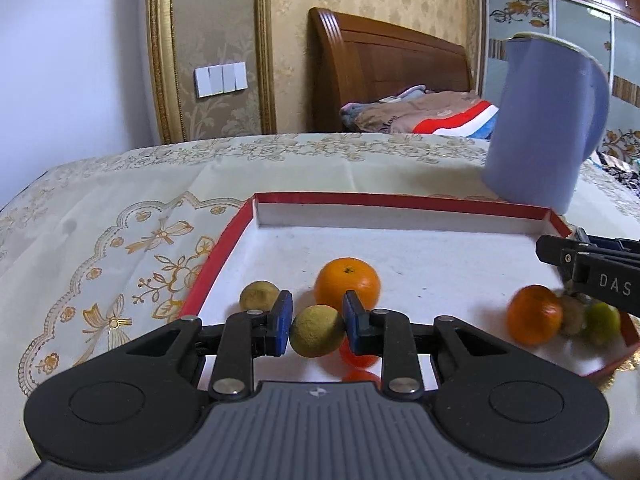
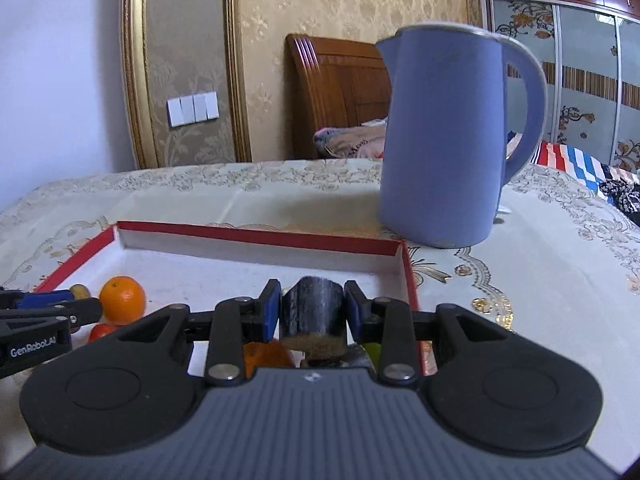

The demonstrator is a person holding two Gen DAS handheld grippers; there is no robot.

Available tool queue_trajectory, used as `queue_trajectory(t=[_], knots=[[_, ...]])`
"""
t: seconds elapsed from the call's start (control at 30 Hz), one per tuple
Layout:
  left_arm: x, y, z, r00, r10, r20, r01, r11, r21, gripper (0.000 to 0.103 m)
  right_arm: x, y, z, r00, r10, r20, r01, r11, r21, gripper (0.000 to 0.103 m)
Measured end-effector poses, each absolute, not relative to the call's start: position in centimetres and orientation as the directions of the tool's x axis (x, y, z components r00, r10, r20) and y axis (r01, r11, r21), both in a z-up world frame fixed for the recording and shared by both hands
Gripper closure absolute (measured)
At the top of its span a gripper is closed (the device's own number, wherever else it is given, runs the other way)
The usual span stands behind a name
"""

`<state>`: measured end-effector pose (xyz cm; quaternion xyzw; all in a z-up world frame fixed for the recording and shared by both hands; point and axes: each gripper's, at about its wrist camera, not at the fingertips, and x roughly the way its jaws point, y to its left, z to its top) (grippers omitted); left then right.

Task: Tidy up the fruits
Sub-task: 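Carry the yellow fruit in the left gripper and cylinder in the right into the tray, then open both grippers to release the yellow fruit and cylinder in the tray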

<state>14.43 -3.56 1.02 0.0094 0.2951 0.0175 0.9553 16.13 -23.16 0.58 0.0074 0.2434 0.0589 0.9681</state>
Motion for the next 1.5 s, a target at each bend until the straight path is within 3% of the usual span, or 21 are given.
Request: queue_trajectory(t=[0.53,1.2,1.3,1.33,1.37,1.4,1.5], knots=[[15.5,-4.5,0.5,0.851,0.062,-0.521,-0.025,0.997,0.078,0.076,18.9,-22.3,-1.1,0.824,0.112,-0.556,-0.109,0.993,0.039,0.071],[15.6,-4.3,0.5,0.849,0.048,-0.527,-0.026,0.998,0.048,0.075,18.9,-22.1,-1.2,0.826,0.106,-0.554,-0.106,0.994,0.032,0.071],[15.5,-4.2,0.4,0.849,0.054,-0.526,-0.032,0.998,0.052,0.071,18.8,-22.3,-1.2,0.828,0.109,-0.551,-0.103,0.994,0.042,0.071],[15.5,-4.2,0.3,0.849,0.059,-0.525,-0.035,0.998,0.055,0.062,18.7,-22.3,-1.2,0.828,0.110,-0.550,-0.103,0.994,0.044,0.071],[15.5,-4.2,0.3,0.846,0.059,-0.529,-0.034,0.998,0.057,0.038,18.7,-22.4,-1.1,0.828,0.111,-0.550,-0.104,0.994,0.044,0.071],[15.6,-4.2,0.2,0.841,0.055,-0.539,-0.029,0.998,0.057,0.027,18.7,-22.4,-1.1,0.828,0.111,-0.550,-0.104,0.994,0.045,0.071],[15.0,-4.5,0.3,0.859,0.078,-0.505,-0.044,0.996,0.079,0.023,18.7,-22.4,-1.1,0.830,0.110,-0.547,-0.101,0.994,0.047,0.071]])
